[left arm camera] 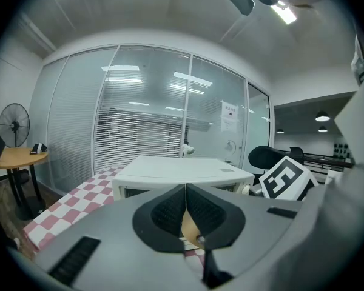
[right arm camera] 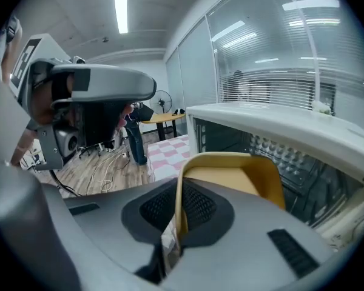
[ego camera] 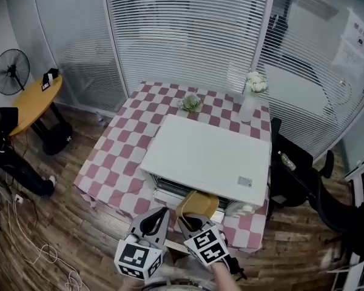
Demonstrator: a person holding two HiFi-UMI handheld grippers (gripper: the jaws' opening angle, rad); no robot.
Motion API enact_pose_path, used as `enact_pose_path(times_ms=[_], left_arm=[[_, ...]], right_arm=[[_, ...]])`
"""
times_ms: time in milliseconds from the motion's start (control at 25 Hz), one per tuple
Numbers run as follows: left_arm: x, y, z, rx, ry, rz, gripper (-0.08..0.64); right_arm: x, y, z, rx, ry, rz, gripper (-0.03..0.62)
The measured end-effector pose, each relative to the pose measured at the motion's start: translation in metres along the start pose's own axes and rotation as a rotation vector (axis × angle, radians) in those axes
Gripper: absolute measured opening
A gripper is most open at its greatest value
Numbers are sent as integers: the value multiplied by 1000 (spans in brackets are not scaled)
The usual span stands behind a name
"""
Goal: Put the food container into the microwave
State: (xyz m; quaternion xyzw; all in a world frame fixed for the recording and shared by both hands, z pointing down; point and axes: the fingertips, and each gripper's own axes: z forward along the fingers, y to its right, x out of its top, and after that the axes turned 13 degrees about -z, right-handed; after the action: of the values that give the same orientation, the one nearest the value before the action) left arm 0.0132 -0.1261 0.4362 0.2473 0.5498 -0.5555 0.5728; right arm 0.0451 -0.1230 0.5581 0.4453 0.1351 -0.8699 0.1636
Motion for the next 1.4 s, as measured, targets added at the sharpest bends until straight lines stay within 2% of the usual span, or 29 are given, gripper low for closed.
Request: enact_pose_path(times_ms=[240, 600, 1080, 1400], left_arm=[[14, -9, 24, -78, -24, 22, 14], [29, -30, 55, -190, -76, 45, 14], [34, -62, 73, -248, -116, 44, 14], [37, -75, 81, -276, -139, 51, 14]], right_arm=[[-2, 23, 14, -85, -51, 29, 2], [-6, 49, 43, -189, -173, -3, 2], [-15, 75, 75, -322, -292, -57, 2], [-19, 91, 89, -398, -324, -59, 2]])
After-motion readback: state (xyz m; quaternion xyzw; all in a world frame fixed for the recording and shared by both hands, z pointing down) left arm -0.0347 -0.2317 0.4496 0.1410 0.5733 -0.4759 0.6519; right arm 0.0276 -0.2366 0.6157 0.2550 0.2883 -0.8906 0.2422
